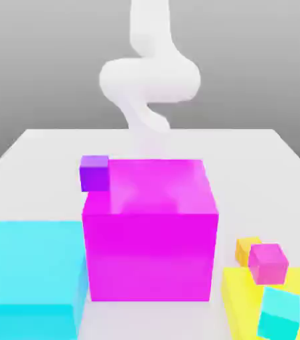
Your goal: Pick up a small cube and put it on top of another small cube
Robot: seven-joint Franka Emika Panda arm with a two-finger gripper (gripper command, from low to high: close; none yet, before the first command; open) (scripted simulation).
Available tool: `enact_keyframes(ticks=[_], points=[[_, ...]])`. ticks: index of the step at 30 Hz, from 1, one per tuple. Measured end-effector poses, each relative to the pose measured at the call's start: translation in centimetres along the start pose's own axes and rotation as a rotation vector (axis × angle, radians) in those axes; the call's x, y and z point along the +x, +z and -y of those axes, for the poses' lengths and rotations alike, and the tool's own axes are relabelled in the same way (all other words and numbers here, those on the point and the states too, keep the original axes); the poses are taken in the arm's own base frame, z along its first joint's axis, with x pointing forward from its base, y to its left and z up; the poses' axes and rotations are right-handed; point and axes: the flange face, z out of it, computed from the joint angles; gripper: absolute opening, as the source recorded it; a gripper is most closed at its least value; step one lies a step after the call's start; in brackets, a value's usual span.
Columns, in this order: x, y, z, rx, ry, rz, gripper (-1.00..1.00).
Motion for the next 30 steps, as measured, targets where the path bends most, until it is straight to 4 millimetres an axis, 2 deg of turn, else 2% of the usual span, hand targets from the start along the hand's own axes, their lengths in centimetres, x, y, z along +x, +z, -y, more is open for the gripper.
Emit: enact_keyframes(ticks=[4, 7, 11, 15, 18, 21, 24, 26, 27, 28, 30], points=[[-3.9, 7.1, 1.4, 0.006, -0.019, 0.140, 0.00], [-7.9, 12.7, 1.7, -0.020, -0.015, 0.248, 0.00], [-14.5, 19.2, 1.3, -0.078, -0.017, 0.376, 0.00], [-22.1, 24.4, -0.1, -0.156, -0.033, 0.481, 0.00], [-27.9, 27.3, -2.0, -0.227, -0.053, 0.543, 0.00], [-33.6, 29.3, -4.5, -0.303, -0.080, 0.588, 0.00], [-38.9, 30.6, -7.6, -0.382, -0.120, 0.618, 0.00], [-41.8, 31.3, -10.6, -0.456, -0.129, 0.621, 0.00], [-42.5, 31.8, -12.0, -0.493, -0.117, 0.616, 0.00], [-42.1, 32.8, -13.2, -0.519, -0.082, 0.605, 0.00], [-42.8, 34.1, -14.4, -0.534, -0.073, 0.598, 0.00]])
